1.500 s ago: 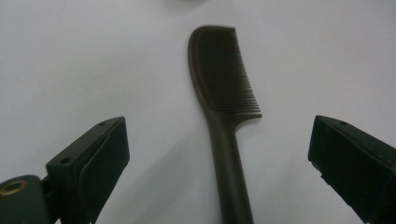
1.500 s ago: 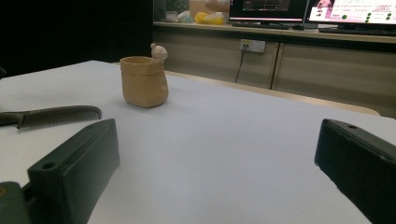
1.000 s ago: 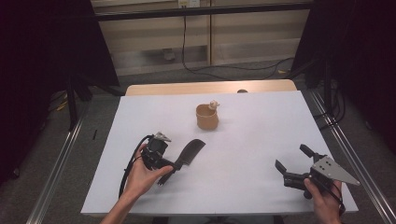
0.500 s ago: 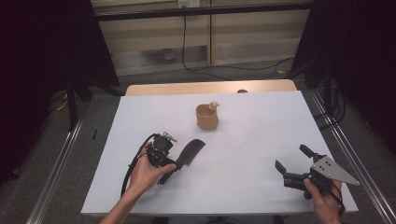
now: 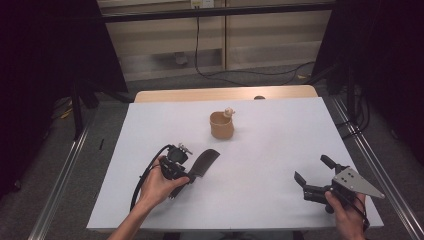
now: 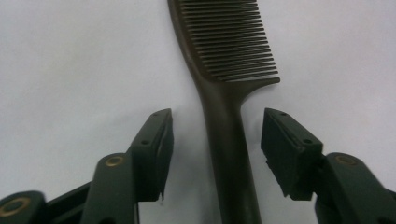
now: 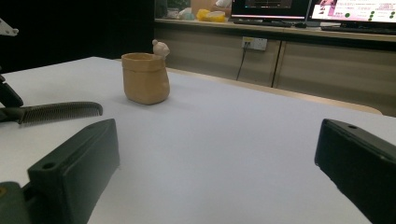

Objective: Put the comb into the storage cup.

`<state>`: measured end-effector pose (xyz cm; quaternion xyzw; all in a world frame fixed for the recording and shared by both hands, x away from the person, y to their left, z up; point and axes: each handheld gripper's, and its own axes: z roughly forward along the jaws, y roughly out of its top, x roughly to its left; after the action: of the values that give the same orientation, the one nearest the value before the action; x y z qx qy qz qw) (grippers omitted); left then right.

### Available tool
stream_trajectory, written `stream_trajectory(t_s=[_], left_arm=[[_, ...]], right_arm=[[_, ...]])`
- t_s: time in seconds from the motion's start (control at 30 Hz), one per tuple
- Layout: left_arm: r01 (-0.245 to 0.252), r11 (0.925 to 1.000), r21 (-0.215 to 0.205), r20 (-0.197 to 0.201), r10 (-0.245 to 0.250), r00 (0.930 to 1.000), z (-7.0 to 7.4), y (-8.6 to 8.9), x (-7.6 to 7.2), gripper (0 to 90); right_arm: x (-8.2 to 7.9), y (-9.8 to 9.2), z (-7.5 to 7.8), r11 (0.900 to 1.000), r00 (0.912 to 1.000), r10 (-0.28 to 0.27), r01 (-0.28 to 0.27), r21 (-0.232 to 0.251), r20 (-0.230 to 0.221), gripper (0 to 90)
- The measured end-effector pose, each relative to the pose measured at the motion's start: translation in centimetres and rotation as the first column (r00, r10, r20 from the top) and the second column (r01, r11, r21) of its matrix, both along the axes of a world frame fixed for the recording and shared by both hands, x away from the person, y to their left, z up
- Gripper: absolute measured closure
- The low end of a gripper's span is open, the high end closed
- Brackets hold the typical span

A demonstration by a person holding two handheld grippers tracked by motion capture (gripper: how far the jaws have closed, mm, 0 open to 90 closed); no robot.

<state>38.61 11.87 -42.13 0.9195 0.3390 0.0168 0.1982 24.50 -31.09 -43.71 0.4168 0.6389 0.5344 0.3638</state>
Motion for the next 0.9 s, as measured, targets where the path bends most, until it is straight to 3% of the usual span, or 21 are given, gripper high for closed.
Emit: stream_trajectory(t_s=[0.17, 0.3, 0.57, 0.7, 0.9], left_arm=[[0.005, 0.9996, 0.029, 0.007, -0.005, 1.0000, -0.01, -0.54, -0.19, 53.4], [0.000, 0.9998, 0.022, 0.016, -0.001, 0.9999, -0.10, -0.31, -0.12, 58.0], [-0.037, 0.9989, 0.030, 0.012, 0.036, 0.9993, -0.24, -0.51, -0.14, 60.1], [-0.030, 0.9978, 0.059, 0.016, 0.029, 0.9995, -0.18, -0.82, -0.16, 61.2], [-0.035, 0.9972, 0.067, 0.014, 0.034, 0.9993, -0.15, -0.96, -0.19, 65.2]], right_arm=[[-0.02, 0.00, 0.01, 1.000, 1.0000, 0.002, -0.002, 0.001, 0.001, 0.0], [-0.03, -0.01, 0.01, 1.000, 1.0000, 0.003, -0.003, 0.000, 0.002, 0.0], [-0.01, 0.06, 0.01, 1.000, 1.0000, 0.005, -0.005, 0.004, 0.004, 0.0], [-0.03, 0.06, 0.02, 1.000, 1.0000, 0.007, -0.007, 0.002, 0.004, 0.0], [-0.01, 0.06, 0.00, 1.000, 1.0000, 0.005, -0.005, 0.004, 0.002, 0.0]])
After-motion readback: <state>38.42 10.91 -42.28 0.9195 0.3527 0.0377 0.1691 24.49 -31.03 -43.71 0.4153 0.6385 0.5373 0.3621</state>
